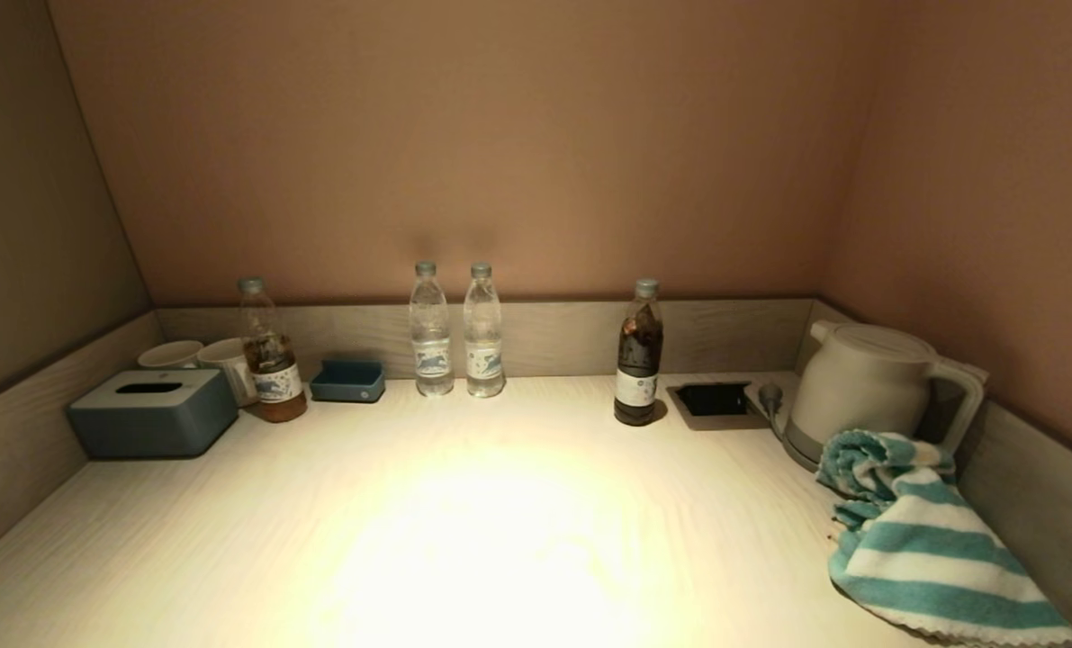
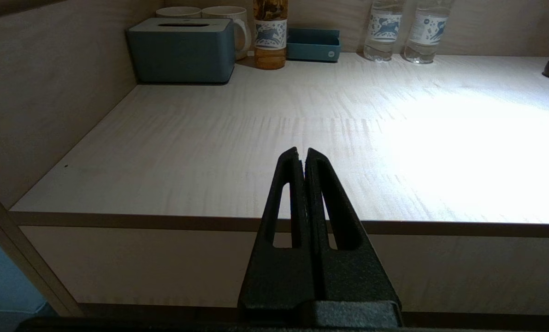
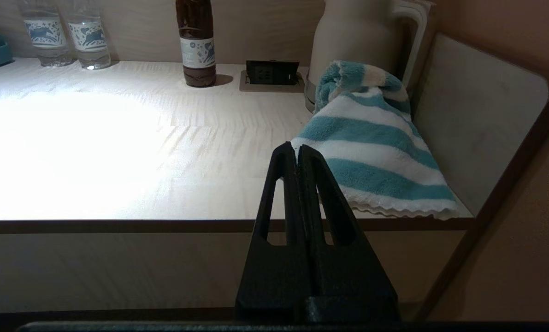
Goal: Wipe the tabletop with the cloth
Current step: Pick up the tablecloth
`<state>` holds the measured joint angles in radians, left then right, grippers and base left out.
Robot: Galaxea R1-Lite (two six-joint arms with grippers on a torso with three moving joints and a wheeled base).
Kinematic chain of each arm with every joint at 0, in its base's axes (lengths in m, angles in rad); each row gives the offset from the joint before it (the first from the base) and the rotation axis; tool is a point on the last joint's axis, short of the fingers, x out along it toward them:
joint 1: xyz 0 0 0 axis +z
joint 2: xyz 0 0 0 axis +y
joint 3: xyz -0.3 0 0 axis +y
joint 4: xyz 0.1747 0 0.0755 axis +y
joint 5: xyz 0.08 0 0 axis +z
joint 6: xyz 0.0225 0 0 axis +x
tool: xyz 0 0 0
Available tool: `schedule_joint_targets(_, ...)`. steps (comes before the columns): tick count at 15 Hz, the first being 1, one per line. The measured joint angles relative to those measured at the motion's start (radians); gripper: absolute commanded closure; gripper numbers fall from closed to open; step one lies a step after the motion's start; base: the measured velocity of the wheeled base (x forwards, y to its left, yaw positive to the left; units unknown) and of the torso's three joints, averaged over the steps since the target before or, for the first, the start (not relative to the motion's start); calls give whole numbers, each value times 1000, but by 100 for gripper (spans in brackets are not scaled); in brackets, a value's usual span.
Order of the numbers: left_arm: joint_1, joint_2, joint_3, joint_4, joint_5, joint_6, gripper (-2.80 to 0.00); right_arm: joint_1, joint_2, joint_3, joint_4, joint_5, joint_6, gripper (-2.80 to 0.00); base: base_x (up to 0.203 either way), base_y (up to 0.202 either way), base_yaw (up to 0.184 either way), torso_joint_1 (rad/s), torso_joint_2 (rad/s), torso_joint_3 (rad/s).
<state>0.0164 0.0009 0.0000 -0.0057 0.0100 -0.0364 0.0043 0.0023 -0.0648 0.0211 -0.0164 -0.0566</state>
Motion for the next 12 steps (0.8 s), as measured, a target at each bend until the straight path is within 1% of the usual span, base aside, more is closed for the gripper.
schedule_joint_targets(1, 0, 0, 0, 0, 0, 0, 0, 0, 9, -26, 5, -2, -1, 0, 0, 0, 0, 0, 0, 0)
schedule_joint_targets(2, 0, 0, 0, 0, 0, 0, 0, 0, 31, -85, 14, -4, 1, 0, 0, 0, 0, 0, 0, 0)
schedule_joint_targets(3, 0, 0, 0, 0, 0, 0, 0, 0, 63, -172, 26, -7, 7, 0, 0, 0, 0, 0, 0, 0)
schedule_joint_targets(4, 0, 0, 0, 0, 0, 0, 0, 0, 111, -260, 43, -9, 16, 0, 0, 0, 0, 0, 0, 0)
schedule_joint_targets(6, 0, 0, 0, 0, 0, 0, 0, 1, 255, -376, 94, -21, 48, 0, 0, 0, 0, 0, 0, 0)
schedule_joint_targets(9, 0, 0, 0, 0, 0, 0, 0, 1, 499, -501, 140, -49, 115, 0, 0, 0, 0, 0, 0, 0)
schedule_joint_targets(12, 0, 0, 0, 0, 0, 0, 0, -4, 628, -571, 129, -68, 169, 0, 0, 0, 0, 0, 0, 0)
